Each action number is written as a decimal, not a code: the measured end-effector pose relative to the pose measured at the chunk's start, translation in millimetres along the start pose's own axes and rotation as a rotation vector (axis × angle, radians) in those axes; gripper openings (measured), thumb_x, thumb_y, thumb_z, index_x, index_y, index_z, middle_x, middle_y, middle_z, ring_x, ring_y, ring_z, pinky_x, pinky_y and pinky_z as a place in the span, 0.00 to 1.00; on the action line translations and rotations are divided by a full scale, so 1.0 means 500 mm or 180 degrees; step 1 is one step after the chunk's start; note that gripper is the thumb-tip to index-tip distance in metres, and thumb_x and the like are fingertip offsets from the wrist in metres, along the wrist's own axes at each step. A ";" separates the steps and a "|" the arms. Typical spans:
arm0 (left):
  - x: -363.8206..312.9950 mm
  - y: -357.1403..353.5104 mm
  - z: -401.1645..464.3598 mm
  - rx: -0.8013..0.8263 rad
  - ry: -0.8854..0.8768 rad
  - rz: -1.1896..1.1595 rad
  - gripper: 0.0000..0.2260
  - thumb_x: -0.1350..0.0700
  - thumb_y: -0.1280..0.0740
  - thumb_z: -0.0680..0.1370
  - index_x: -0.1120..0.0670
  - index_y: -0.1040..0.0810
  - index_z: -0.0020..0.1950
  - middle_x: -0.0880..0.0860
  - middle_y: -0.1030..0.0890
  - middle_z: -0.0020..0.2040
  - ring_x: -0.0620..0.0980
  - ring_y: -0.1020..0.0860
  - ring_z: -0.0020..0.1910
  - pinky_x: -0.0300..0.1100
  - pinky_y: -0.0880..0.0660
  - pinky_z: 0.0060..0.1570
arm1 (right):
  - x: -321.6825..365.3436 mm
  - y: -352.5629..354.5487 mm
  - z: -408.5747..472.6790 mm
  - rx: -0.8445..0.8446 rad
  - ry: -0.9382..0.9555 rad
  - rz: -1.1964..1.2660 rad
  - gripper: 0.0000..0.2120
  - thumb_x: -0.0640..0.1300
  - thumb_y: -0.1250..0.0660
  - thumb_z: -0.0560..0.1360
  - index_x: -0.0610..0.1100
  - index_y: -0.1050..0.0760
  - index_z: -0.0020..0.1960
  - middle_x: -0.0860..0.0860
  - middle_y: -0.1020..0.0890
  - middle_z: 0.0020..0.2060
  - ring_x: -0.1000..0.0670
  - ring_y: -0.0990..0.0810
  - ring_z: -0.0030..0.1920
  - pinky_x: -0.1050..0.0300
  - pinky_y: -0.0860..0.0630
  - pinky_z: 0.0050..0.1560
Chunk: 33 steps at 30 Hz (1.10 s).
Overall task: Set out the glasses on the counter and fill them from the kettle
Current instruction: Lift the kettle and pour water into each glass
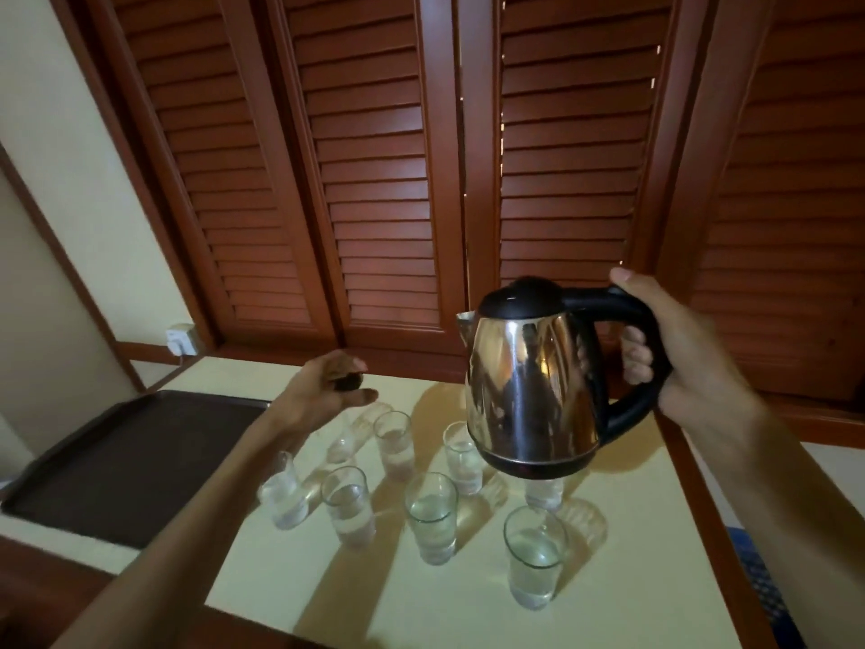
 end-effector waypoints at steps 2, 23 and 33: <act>0.011 0.042 -0.002 -0.0082 -0.0056 0.0200 0.16 0.60 0.20 0.71 0.57 0.19 0.56 0.52 0.15 0.55 0.46 0.18 0.56 0.46 0.21 0.60 | -0.004 -0.016 -0.007 0.0072 0.0035 -0.0018 0.22 0.62 0.20 0.59 0.47 0.20 0.41 0.52 0.29 0.24 0.54 0.32 0.21 0.63 0.35 0.21; 0.289 -0.005 0.098 0.1839 -0.0057 -0.0589 0.11 0.62 0.20 0.70 0.50 0.16 0.48 0.50 0.14 0.50 0.50 0.16 0.54 0.48 0.24 0.59 | -0.097 -0.397 0.022 -0.0638 0.0788 -0.1159 0.22 0.54 0.25 0.73 0.48 0.26 0.24 0.54 0.28 0.19 0.54 0.32 0.19 0.62 0.34 0.23; 0.242 0.077 0.137 0.1135 -0.0331 -0.0699 0.14 0.66 0.27 0.60 0.53 0.22 0.41 0.47 0.20 0.34 0.47 0.21 0.33 0.43 0.26 0.35 | -0.039 -0.574 0.051 -0.0231 0.1528 -0.3160 0.24 0.64 0.28 0.66 0.41 0.17 0.33 0.49 0.23 0.20 0.52 0.28 0.19 0.65 0.32 0.24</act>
Point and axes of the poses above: each hand's wrist, its own z-axis towards the middle knuckle, its own y-axis out of the back of the hand, x = y × z, the point moved 9 cm from there along z, towards the middle knuckle
